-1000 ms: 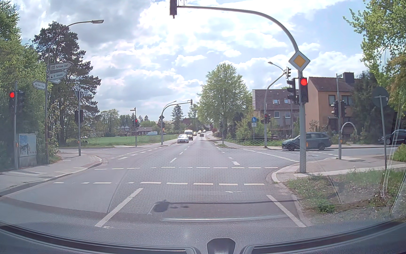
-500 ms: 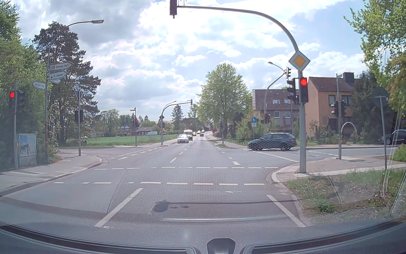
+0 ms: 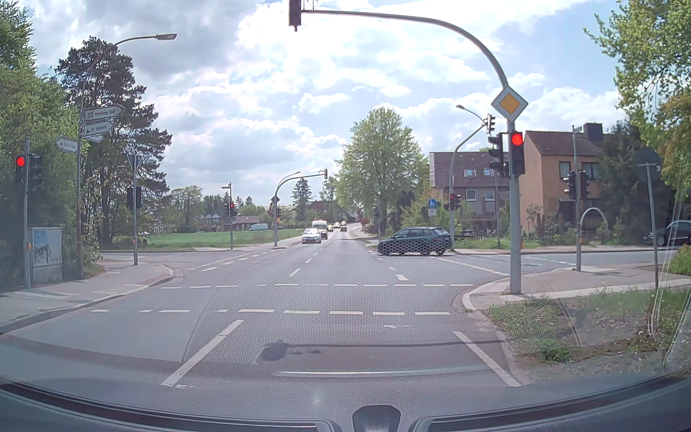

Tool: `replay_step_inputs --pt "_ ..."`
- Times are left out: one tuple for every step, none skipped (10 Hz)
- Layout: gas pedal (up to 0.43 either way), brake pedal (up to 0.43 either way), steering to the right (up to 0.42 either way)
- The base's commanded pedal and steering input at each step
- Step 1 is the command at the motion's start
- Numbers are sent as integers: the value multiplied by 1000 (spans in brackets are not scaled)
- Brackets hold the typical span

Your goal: Follow the waypoints while adhering to traffic rules and regulations

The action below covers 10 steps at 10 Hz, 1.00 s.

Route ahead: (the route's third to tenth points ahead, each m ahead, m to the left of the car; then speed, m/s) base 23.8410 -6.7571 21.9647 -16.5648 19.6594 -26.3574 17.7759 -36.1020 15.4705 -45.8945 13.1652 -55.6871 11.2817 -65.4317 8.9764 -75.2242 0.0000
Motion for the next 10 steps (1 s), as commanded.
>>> replay_step_inputs --pt "0 207 -14" --pt "0 207 -14" --pt "0 207 -14" --pt "0 207 -14" --pt "0 207 -14" --pt "0 207 -14" --pt "0 207 -14" --pt "0 207 -14" --pt "0 207 -14" --pt "0 207 -14"
